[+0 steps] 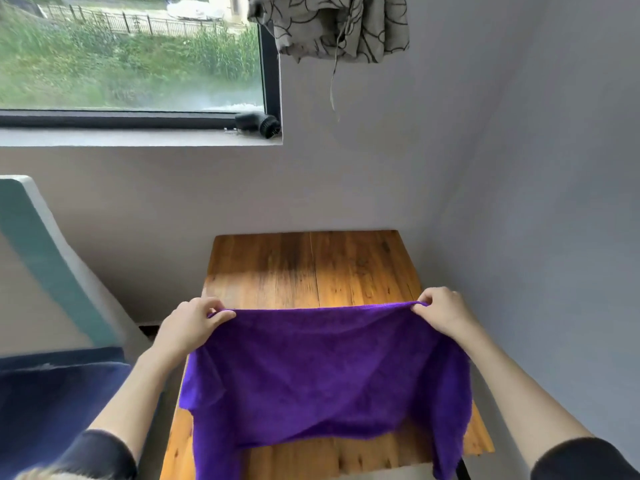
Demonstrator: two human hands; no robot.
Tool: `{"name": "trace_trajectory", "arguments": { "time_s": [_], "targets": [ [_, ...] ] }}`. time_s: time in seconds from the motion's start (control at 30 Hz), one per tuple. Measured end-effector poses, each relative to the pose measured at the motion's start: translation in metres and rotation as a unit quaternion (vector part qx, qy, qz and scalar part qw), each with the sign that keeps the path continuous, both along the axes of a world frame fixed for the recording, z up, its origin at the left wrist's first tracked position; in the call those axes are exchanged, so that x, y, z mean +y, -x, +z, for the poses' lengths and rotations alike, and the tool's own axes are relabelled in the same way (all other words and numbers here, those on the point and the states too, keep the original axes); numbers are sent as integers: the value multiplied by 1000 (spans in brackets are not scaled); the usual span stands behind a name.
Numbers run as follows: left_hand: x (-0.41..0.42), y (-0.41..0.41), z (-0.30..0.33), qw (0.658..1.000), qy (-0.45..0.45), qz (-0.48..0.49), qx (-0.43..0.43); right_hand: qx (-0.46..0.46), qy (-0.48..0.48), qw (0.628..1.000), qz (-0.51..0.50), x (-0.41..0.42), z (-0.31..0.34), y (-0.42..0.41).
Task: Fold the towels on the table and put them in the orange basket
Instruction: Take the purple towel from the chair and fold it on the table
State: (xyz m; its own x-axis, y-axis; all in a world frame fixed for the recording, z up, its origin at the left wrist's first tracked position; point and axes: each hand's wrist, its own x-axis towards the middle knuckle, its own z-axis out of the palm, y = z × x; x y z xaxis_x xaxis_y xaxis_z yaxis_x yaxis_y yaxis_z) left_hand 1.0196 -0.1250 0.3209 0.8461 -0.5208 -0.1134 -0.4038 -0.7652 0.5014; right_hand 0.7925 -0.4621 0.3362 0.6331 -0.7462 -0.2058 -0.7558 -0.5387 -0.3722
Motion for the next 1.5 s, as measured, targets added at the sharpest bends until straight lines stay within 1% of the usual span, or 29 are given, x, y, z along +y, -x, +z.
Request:
{"name": "trace_trajectory", "arguments": {
  "time_s": [0.13, 0.27, 0.4, 0.53, 0.7, 0.8, 0.87, 0.93, 1.0, 1.07, 1.17, 1.23, 1.3, 1.37, 1.4, 1.47, 1.5],
  "targets": [
    [-43, -58, -40, 999, -45, -10, 1, 30, 31, 999, -22, -31, -34, -61],
    [-80, -102, -78, 997, -77, -7, -7, 40, 47, 998, -32, -58, -78, -106],
    [-116, -139, -111, 997, -81, -4, -18, 53, 51, 997, -21, -89, -120, -140],
    [-147, -172, -146, 997, -74, 27, -26, 60, 55, 997, 11, -123, -157, -178],
    [-177, -207, -194, 995, -71, 45, -50, 57, 95, 994, 26, -160, -205, -221],
    [-180, -213, -220, 994, -52, 54, -84, 51, 127, 990, 39, -164, -230, -236],
    [-173, -210, -231, 993, -31, 55, -103, 29, 127, 991, 17, -154, -242, -239],
    [-162, -201, -237, 993, -10, 35, -113, -15, 131, 991, 27, -134, -249, -241],
    [-148, -188, -242, 992, -12, 3, -128, -39, 130, 987, 87, -100, -255, -244],
    [-133, -173, -245, 990, -36, -36, -134, -49, 110, 981, 152, -58, -261, -247],
    [-106, -155, -251, 988, -58, -95, -105, -59, 101, 963, 242, 2, -268, -254],
    [-86, -148, -258, 984, -61, -138, -95, -62, 107, 953, 276, 31, -274, -262],
    [-67, -145, -265, 979, -53, -163, -110, -44, 101, 951, 287, 54, -283, -269],
    [-54, -149, -269, 980, -15, -143, -139, -19, 102, 954, 280, 67, -292, -273],
    [-51, -153, -269, 983, 14, -114, -142, -8, 110, 955, 275, 70, -296, -273],
    [-49, -165, -266, 992, 81, -6, -100, 10, 136, 953, 269, 74, -301, -272],
    [-49, -174, -262, 989, 118, 55, -73, 15, 146, 952, 269, 74, -302, -272]
  ]
}}
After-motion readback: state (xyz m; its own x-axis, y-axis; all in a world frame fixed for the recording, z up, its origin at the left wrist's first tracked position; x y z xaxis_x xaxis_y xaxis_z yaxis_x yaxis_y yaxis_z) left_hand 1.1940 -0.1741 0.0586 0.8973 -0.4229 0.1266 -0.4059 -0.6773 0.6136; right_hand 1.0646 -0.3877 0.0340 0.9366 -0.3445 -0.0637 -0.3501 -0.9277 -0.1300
